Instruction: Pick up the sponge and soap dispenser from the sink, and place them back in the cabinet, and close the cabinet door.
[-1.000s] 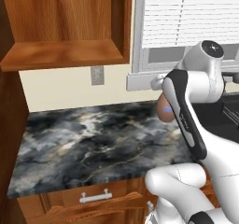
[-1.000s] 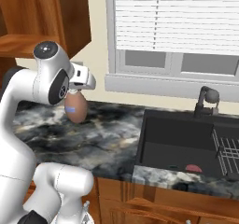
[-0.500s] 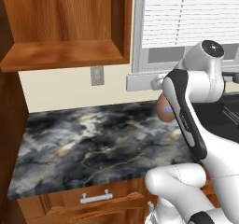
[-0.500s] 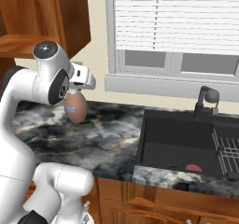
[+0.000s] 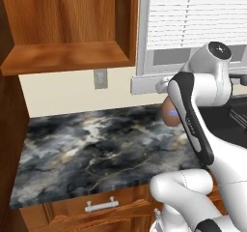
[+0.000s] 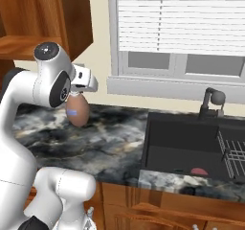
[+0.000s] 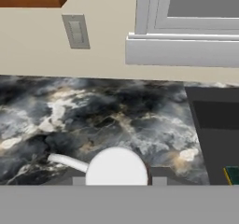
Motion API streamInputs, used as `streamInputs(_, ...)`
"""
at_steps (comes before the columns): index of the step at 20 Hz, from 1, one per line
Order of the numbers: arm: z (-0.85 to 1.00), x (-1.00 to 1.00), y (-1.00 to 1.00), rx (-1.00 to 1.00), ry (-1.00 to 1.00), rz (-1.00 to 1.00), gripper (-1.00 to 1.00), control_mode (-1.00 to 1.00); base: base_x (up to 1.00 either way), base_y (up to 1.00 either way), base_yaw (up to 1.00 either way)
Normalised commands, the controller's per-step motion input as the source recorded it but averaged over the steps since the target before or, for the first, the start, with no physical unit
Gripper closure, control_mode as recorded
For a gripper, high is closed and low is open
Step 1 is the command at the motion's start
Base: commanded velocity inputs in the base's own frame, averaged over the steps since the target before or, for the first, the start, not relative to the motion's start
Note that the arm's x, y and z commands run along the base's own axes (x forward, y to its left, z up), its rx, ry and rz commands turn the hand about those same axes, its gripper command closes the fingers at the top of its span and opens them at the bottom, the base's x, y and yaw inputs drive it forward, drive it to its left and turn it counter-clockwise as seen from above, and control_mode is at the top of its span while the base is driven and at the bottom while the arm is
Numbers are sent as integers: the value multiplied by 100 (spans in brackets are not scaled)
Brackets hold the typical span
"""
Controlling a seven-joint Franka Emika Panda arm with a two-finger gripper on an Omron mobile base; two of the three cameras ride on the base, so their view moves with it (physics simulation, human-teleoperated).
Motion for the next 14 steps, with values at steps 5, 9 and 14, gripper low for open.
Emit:
streamInputs(5, 0, 0, 0, 0, 0, 0, 100, -100, 15, 21, 0)
streamInputs(9, 0, 0, 0, 0, 0, 0, 100, -100, 0, 0, 0)
streamInputs(14, 2, 0, 19, 0, -1, 0, 100, -100, 0, 0, 0)
